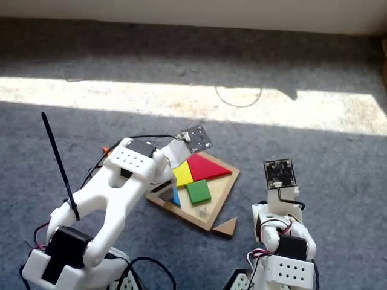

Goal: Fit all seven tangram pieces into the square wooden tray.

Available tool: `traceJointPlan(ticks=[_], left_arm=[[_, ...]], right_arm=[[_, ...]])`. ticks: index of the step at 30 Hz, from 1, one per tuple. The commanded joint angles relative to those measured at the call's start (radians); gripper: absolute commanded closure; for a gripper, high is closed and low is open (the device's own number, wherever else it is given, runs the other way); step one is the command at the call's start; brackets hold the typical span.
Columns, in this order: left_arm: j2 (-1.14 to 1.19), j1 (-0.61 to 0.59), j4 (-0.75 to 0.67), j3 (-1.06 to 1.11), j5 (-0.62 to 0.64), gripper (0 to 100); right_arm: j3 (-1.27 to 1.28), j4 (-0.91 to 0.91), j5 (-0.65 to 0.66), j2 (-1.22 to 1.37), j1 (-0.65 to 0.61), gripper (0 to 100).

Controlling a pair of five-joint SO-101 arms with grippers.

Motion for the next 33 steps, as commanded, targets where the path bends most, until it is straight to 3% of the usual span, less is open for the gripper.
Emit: traceJointPlan(ticks=[1,8,16,20,23,33], left_arm=[[-0.104,0.018,0.103,-0.107,0.011,75],[-0.179,0.160,0.083,-0.133,0.244,75],[0.068,0.200,-0.106,-0.142,0.425,75],[0.171,0.208,-0.120,-0.143,0.397,75],[0.173,0.193,-0.054,-0.143,0.342,75],[0.031,0.021,0.055,-0.104,0.242,75]], right_arm=[[0.022,-0.013,0.011,-0.012,0.012,96.4],[0.022,-0.018,0.011,-0.012,0.051,96.4],[0.022,-0.018,0.011,-0.013,0.053,96.4],[0.022,-0.018,0.011,-0.013,0.053,96.4],[0.022,-0.018,0.011,-0.013,0.053,96.4],[0.022,-0.018,0.012,-0.013,0.053,96.4]])
